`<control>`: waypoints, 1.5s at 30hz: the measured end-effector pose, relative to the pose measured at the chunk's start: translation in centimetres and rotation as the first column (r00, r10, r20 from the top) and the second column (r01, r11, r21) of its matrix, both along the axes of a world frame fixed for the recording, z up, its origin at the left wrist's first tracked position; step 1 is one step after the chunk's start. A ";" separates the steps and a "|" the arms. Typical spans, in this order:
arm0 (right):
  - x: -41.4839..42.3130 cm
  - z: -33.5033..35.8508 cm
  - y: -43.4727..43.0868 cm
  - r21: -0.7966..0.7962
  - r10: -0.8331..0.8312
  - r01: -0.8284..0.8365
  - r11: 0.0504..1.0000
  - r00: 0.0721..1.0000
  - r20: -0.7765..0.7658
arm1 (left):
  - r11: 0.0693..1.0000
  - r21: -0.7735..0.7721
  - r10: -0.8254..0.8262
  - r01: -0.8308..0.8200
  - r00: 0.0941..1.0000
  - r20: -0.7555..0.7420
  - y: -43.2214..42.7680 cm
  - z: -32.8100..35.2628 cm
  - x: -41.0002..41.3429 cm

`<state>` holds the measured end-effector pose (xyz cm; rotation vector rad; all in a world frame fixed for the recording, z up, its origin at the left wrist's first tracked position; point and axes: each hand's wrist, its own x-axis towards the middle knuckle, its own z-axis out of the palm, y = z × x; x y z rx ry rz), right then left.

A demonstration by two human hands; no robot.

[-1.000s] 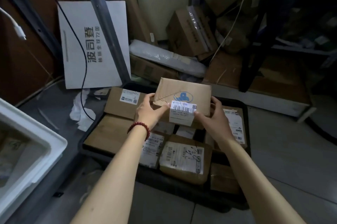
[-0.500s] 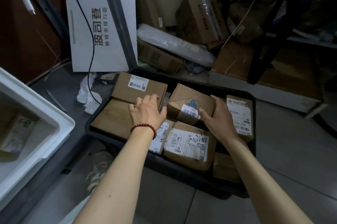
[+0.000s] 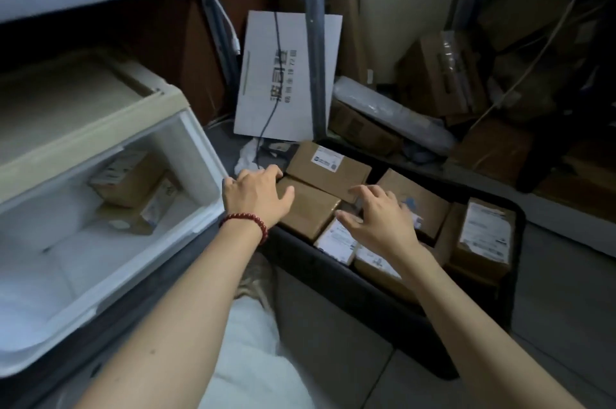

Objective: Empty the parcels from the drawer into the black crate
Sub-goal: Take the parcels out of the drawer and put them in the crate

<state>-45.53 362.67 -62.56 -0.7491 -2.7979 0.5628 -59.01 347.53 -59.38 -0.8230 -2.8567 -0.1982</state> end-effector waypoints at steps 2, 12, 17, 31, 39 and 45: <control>-1.6 1.0 -2.8 0.011 0.083 -0.083 0.997 0.997 -0.007 | 0.998 -0.026 0.065 -0.064 0.998 0.019 -3.4 1.3 -0.2; -7.4 4.0 -16.5 0.012 0.393 -0.394 0.919 0.915 -0.090 | 0.918 0.019 0.397 -0.397 0.917 -0.031 -22.6 3.8 1.0; -8.7 4.4 -20.5 0.029 0.478 -0.477 0.878 0.876 -0.060 | 0.865 0.080 0.494 -0.495 0.869 0.040 -27.2 2.6 2.4; -11.1 10.1 -23.5 0.122 0.577 -0.575 0.809 0.816 0.020 | 0.812 0.192 0.548 -0.551 0.833 0.074 -27.8 3.4 2.3; -12.7 9.5 -21.0 0.105 0.505 -0.515 0.851 0.857 0.108 | 0.757 0.268 0.595 -0.596 0.798 0.092 -26.5 3.6 1.3; -14.9 7.3 -23.7 0.143 0.562 -0.569 0.810 0.823 0.087 | 0.781 0.249 0.576 -0.573 0.815 0.069 -24.9 1.3 -0.5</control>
